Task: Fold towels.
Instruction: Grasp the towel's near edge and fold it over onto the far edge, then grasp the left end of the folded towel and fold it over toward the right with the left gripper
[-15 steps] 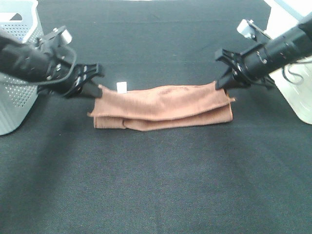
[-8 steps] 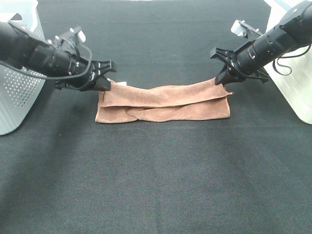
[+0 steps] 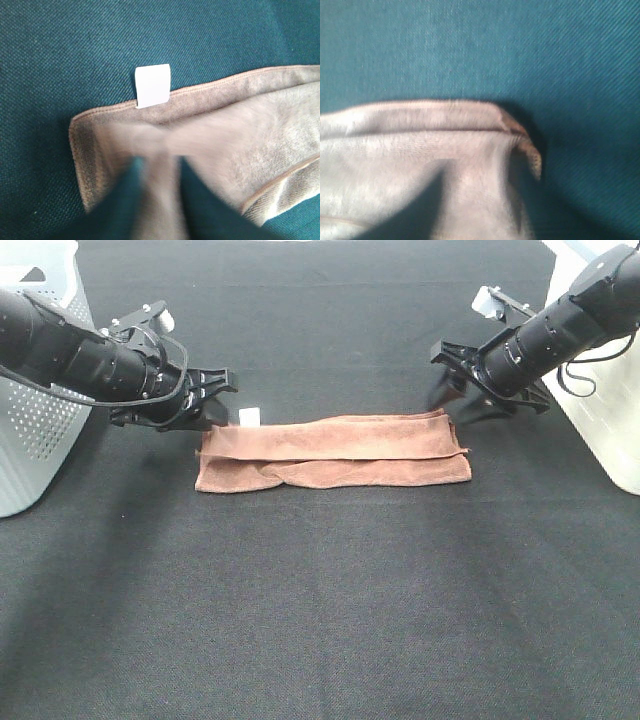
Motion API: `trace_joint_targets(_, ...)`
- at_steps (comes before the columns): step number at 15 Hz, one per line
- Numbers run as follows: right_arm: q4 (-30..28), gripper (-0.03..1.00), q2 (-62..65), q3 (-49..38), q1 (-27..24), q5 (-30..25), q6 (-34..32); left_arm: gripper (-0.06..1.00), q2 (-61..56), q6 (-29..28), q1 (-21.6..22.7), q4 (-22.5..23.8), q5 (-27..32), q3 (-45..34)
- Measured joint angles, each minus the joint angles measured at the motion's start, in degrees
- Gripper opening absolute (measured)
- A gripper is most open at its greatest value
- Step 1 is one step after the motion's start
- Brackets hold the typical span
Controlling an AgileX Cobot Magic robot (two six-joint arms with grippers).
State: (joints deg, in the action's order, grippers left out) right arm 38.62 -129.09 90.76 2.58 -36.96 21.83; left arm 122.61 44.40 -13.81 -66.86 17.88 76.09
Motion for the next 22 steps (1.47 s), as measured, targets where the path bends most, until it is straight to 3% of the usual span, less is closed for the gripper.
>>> trace_joint_targets(2,-0.97,0.77,0.17,0.0,0.0,-2.98,-0.17,0.63,-0.57,0.0,0.0,0.4,0.0,0.0)
trace_joint_targets(3,-3.38,0.79,0.74,0.0,0.0,-5.21,-2.12,0.69,-1.38,-1.03,0.0,2.81,0.17,0.0)
trace_joint_targets(5,-9.22,0.8,1.89,0.0,0.0,-9.0,-7.39,0.71,-1.6,-9.17,0.06,9.8,0.97,0.0)
trace_joint_targets(8,-15.7,0.8,2.23,0.0,0.0,-12.49,-11.0,0.71,-0.06,-27.33,1.89,21.03,4.93,0.0)
trace_joint_targets(15,-16.5,0.8,2.23,0.0,0.0,-12.95,-11.06,0.7,5.96,-29.16,2.12,20.0,9.68,6.13)
trace_joint_targets(17,-16.5,0.8,2.23,0.0,0.0,-12.95,-11.06,0.61,8.02,-29.39,2.12,18.96,13.24,9.8)
trace_joint_targets(20,-16.56,0.8,2.23,0.0,0.0,-12.95,-11.06,0.08,9.63,-31.34,2.12,20.23,15.47,10.89)
trace_joint_targets(22,-16.84,0.8,2.23,0.0,0.0,-12.95,-11.06,0.02,9.68,-31.4,2.12,20.51,15.47,10.94)
